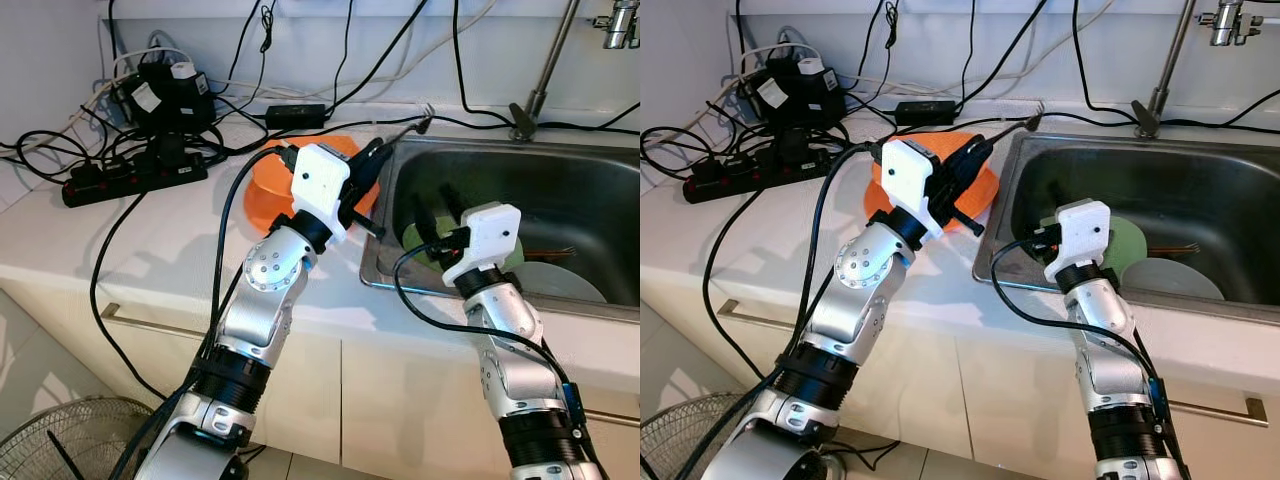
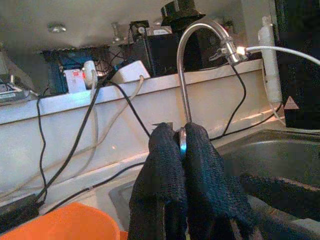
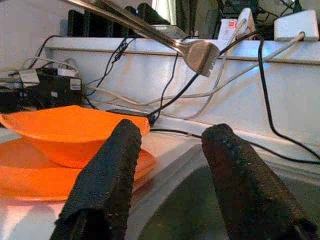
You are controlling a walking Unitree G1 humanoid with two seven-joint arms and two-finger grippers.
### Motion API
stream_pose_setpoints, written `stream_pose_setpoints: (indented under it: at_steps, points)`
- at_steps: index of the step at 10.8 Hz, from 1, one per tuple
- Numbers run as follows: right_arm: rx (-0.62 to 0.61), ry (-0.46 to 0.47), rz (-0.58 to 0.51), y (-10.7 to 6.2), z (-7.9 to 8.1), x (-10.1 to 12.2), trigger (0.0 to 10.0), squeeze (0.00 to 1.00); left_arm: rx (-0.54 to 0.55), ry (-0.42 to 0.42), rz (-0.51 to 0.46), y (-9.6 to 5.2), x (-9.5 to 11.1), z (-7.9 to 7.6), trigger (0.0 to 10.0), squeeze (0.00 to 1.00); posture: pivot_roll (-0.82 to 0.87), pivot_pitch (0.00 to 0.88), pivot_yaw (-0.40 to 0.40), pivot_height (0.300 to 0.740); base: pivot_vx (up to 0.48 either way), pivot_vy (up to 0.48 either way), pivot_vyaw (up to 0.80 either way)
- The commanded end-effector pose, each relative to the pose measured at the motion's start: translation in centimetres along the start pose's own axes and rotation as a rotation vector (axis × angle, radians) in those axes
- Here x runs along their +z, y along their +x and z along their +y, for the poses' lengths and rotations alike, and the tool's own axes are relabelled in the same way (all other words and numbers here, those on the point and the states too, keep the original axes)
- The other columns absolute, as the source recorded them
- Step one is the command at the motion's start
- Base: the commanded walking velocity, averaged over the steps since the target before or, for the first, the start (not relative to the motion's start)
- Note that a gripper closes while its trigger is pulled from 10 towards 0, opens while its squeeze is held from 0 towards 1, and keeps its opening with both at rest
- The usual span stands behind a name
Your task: Kitchen organization
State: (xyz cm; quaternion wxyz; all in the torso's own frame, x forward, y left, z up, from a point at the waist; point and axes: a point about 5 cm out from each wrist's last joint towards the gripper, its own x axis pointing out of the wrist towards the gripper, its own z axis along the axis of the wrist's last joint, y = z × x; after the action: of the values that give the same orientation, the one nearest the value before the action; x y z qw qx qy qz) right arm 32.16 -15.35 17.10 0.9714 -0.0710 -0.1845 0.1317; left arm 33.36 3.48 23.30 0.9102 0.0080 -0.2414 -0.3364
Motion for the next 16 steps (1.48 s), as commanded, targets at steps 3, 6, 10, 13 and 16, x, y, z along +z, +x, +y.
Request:
stream_pose_setpoints:
  at_steps: [3,6,10,13,16]
  points:
    - [0.028,-0.084,0.008,0.1,0.4,-0.1,10.0,0.0,-0.053,-0.018,0.019,-0.2,-0.1,-0.9,10.0,0.0,0.01,0.0,0.085,0.74,0.0,0.0,0.0]
    - [0.025,-0.214,0.027,0.1,0.3,-0.5,10.0,0.0,-0.068,-0.027,0.042,-0.4,-0.3,-1.2,10.0,0.0,0.01,0.0,0.085,0.74,0.0,0.0,0.0]
    - [-0.048,-0.309,0.002,0.6,-0.4,0.0,10.0,0.0,-0.141,-0.038,0.107,-0.8,-1.1,-1.9,10.0,0.0,0.01,0.0,0.087,0.74,0.0,0.0,0.0]
    - [-0.056,-0.313,-0.005,0.7,-0.1,-0.1,10.0,0.0,-0.249,-0.042,0.179,-1.3,-2.1,-3.3,10.0,0.0,0.01,0.0,0.09,0.74,0.0,0.0,0.0]
    - [-0.051,-0.305,-0.011,0.8,0.2,-0.1,10.0,0.0,-0.279,-0.048,0.201,-1.5,-2.3,-3.6,10.0,0.0,0.01,0.0,0.091,0.74,0.0,0.0,0.0]
